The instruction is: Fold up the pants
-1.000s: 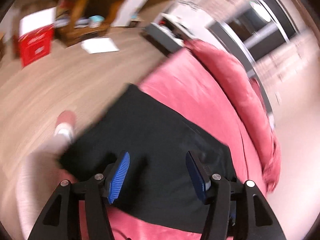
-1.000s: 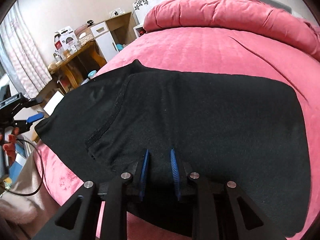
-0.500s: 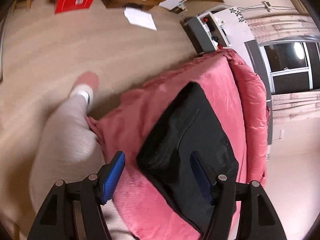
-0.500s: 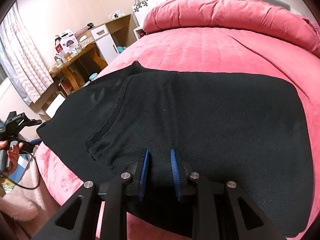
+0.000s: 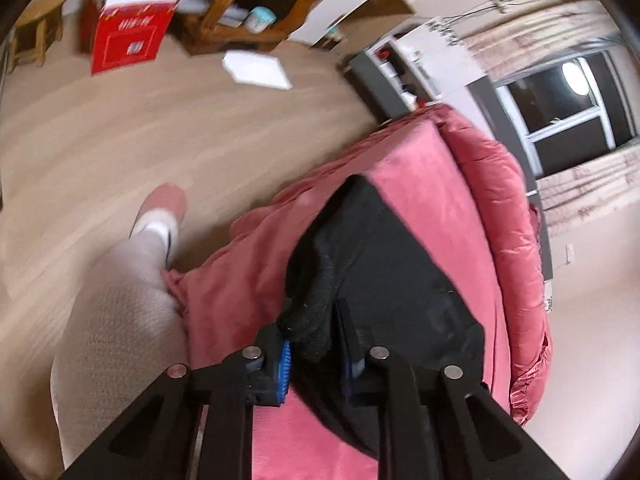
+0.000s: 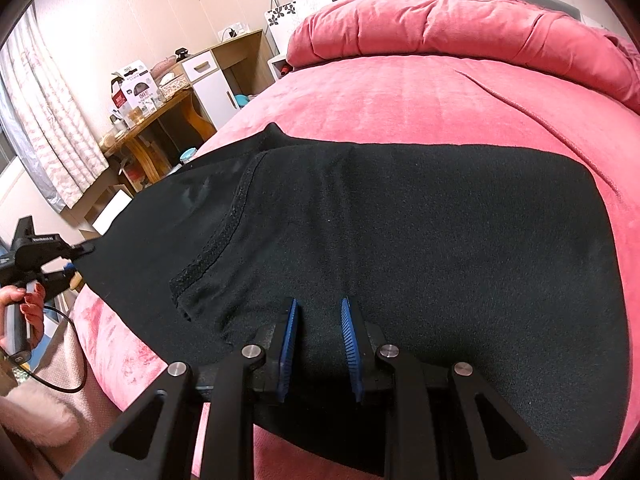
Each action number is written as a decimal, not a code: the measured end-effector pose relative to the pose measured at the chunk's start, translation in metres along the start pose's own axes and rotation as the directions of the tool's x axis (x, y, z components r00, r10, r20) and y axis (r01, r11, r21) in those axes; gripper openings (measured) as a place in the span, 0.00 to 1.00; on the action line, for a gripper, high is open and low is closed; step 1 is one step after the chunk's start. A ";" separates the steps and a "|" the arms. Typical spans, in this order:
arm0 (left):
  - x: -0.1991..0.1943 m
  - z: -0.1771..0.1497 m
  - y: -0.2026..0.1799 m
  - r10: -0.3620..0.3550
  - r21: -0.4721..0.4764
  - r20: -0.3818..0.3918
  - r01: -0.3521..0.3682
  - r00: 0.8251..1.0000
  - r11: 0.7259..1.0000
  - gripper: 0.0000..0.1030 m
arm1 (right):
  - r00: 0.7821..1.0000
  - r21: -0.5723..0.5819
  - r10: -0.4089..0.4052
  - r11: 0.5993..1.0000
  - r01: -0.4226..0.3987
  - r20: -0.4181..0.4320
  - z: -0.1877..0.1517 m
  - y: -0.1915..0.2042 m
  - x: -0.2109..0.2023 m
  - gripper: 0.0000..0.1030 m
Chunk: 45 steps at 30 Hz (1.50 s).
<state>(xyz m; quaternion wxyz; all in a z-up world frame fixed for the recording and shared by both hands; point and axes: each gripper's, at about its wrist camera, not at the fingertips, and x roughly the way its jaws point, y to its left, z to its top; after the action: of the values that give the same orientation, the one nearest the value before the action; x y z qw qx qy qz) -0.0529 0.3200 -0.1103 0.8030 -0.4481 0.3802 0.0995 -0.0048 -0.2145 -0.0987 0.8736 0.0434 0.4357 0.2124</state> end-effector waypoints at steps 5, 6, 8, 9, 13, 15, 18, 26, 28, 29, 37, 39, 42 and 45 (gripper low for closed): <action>-0.020 -0.003 -0.036 -0.064 0.102 0.072 0.057 0.995 0.993 0.15 | 1.000 0.002 0.002 1.000 -0.002 0.001 0.000 0.000 -0.001 0.23; -0.025 -0.004 -0.045 -0.087 0.124 0.083 0.076 0.993 0.989 0.15 | 1.000 0.003 0.003 1.000 -0.003 0.002 0.000 0.000 -0.001 0.23; -0.038 -0.007 -0.067 -0.136 0.187 0.112 0.113 0.984 0.976 0.15 | 1.000 0.005 0.002 1.000 -0.002 0.010 0.000 0.001 -0.004 0.23; -0.043 -0.009 -0.076 -0.149 0.216 0.123 0.120 0.981 0.969 0.15 | 1.000 0.006 -0.001 1.000 0.001 0.017 0.001 0.001 -0.006 0.23; -0.064 -0.022 -0.132 -0.238 0.401 0.139 0.165 0.961 0.901 0.15 | 0.998 0.023 -0.029 0.999 0.028 0.054 0.001 -0.003 -0.015 0.23; -0.069 -0.029 -0.153 -0.273 0.450 0.123 0.192 0.954 0.872 0.15 | 0.997 0.052 -0.033 0.998 0.029 0.065 0.002 -0.008 -0.019 0.23; -0.073 -0.042 -0.189 -0.329 0.526 0.070 0.246 0.942 0.814 0.14 | 0.997 0.104 -0.045 0.994 0.038 0.067 0.003 -0.017 -0.024 0.24; -0.076 -0.095 -0.271 -0.430 0.673 -0.096 0.377 0.898 0.636 0.14 | 0.991 0.181 -0.063 0.983 0.042 0.116 0.006 -0.030 -0.047 0.27; -0.073 -0.110 -0.287 -0.439 0.699 -0.147 0.407 0.886 0.588 0.14 | 0.989 0.210 -0.058 0.977 0.029 0.135 0.006 -0.036 -0.053 0.30; -0.070 -0.120 -0.296 -0.439 0.711 -0.178 0.424 0.880 0.561 0.14 | 0.988 0.225 -0.055 0.974 0.022 0.142 0.007 -0.038 -0.056 0.30; -0.040 -0.192 -0.344 -0.421 0.732 -0.393 0.555 0.817 0.394 0.14 | 0.982 0.363 -0.030 0.931 -0.040 0.184 0.001 -0.063 -0.071 0.30; -0.029 -0.209 -0.353 -0.398 0.724 -0.447 0.585 0.801 0.366 0.14 | 0.981 0.389 -0.021 0.919 -0.057 0.193 0.000 -0.071 -0.075 0.31; -0.006 -0.237 -0.367 -0.333 0.708 -0.520 0.615 0.787 0.346 0.14 | 0.983 0.434 0.017 0.896 -0.098 0.185 -0.005 -0.085 -0.077 0.39; 0.016 -0.267 -0.372 -0.267 0.717 -0.563 0.623 0.782 0.311 0.14 | 0.984 0.465 -0.002 0.882 -0.083 0.179 -0.012 -0.095 -0.082 0.39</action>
<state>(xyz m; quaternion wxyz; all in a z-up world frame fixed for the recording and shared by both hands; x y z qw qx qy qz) 0.0052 -0.1107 0.0353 0.8282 -0.0652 0.3646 -0.4206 -0.0258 -0.3356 -0.0699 0.8670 0.2813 0.3952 0.1141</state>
